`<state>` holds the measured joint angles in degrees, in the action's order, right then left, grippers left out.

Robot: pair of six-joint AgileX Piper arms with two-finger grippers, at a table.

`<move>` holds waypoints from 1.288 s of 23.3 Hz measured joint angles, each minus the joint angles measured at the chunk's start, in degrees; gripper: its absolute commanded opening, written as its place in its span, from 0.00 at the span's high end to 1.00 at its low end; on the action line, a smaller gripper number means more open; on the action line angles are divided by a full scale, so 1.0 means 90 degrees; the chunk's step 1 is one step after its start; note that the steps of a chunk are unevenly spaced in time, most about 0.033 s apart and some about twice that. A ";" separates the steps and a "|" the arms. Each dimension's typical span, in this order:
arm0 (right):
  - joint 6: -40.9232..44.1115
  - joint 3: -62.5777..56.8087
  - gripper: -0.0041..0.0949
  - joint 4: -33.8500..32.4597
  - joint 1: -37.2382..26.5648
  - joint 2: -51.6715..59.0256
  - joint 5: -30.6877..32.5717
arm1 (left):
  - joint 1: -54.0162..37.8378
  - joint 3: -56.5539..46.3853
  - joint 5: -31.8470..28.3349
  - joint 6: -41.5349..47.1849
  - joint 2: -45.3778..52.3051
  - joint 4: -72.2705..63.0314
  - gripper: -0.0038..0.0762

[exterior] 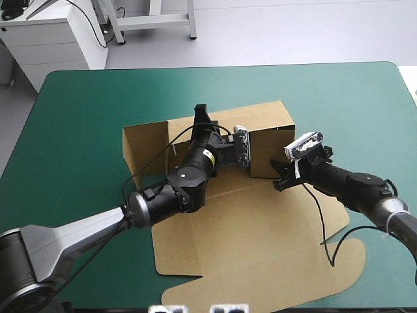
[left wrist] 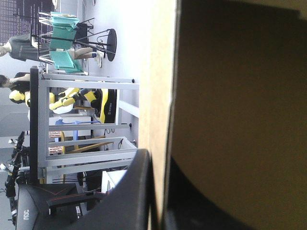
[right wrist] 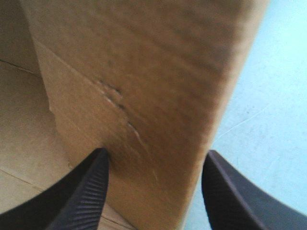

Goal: Fold the box

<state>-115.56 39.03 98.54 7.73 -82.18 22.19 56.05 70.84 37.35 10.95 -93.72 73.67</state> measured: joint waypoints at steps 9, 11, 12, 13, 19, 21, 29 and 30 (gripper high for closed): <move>-0.0001 0.0322 0.96 0.0098 -0.0051 -0.0104 -0.0323 | -0.0005 0.0000 0.0157 -0.0005 0.0000 -0.0022 0.96; 0.0072 0.0393 0.96 0.0098 -0.0051 -0.0131 -0.0389 | -0.0005 0.0000 0.0156 -0.0005 0.0000 -0.0022 0.96; 0.0049 0.0399 0.96 0.0098 -0.0051 -0.0132 -0.0389 | -0.0005 0.0000 0.0156 -0.0005 0.0000 -0.0022 0.96; -0.0069 0.0420 0.96 0.0098 -0.0051 -0.0132 -0.0389 | -0.0005 0.0000 0.0156 -0.0005 0.0000 -0.0022 0.96; 0.0387 0.0453 0.96 0.0061 -0.0051 -0.0137 -0.0452 | -0.0005 0.0000 0.0133 0.0007 0.0007 -0.0021 0.96; 0.0610 0.0453 0.96 0.0043 -0.0044 -0.0137 -0.0513 | -0.0005 0.0000 0.0101 0.0021 0.0007 -0.0021 0.86; 0.1227 0.0463 0.96 -0.0024 0.0136 -0.0137 -0.0959 | -0.0005 0.0000 -0.0406 0.0339 -0.0011 -0.0163 0.38; 0.1258 0.0471 0.96 -0.0024 0.0158 -0.0131 -0.1007 | 0.0002 0.0000 -0.0503 0.0453 -0.0011 -0.0163 0.38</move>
<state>-104.24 43.27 98.33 9.15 -83.36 13.13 56.07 70.84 32.83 15.03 -93.81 72.21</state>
